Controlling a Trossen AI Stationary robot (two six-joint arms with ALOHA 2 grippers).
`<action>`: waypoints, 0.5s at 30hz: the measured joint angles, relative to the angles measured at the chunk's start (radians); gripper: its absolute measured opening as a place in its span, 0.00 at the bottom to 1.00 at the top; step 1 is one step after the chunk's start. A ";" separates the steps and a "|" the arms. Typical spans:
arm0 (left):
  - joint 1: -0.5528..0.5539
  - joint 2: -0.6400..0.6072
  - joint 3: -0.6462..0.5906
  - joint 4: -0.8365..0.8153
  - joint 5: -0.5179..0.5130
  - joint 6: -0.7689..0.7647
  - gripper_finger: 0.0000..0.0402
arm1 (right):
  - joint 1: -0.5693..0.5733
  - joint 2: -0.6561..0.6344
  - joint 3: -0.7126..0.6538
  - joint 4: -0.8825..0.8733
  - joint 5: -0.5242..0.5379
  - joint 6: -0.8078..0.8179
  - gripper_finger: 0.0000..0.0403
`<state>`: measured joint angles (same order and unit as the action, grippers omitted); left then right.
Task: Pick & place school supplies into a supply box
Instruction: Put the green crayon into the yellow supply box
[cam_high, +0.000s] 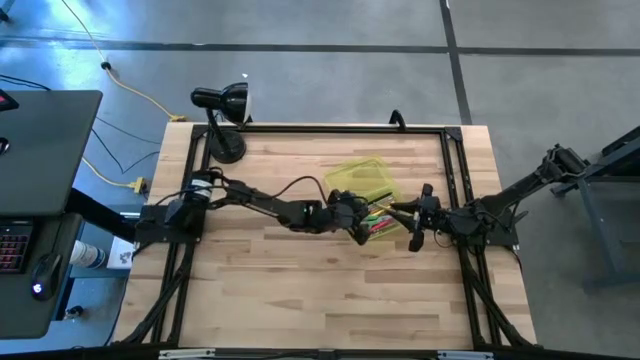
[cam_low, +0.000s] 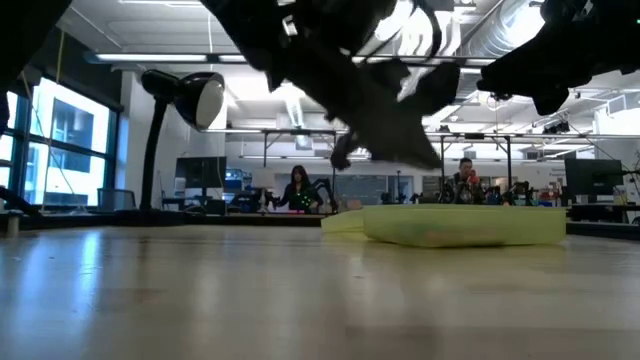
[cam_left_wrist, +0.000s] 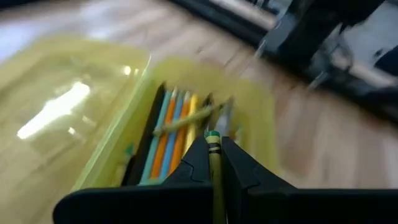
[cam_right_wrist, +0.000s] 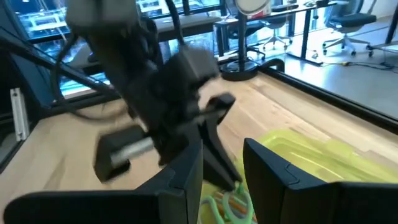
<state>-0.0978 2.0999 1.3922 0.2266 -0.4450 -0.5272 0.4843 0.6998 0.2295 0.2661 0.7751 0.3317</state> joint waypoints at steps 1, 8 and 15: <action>0.008 0.010 -0.001 -0.004 0.011 -0.002 0.09 | 0.000 0.000 0.000 -0.001 0.003 0.000 0.23; 0.067 0.082 -0.001 0.026 0.076 -0.027 0.13 | 0.000 0.000 0.000 -0.007 -0.024 0.000 0.23; 0.105 0.092 0.000 0.105 0.155 -0.019 0.19 | 0.000 0.000 0.000 -0.007 -0.055 0.003 0.23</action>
<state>0.0070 2.1918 1.3922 0.3320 -0.2897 -0.5457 0.4847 0.6998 0.2295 0.2592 0.7205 0.3347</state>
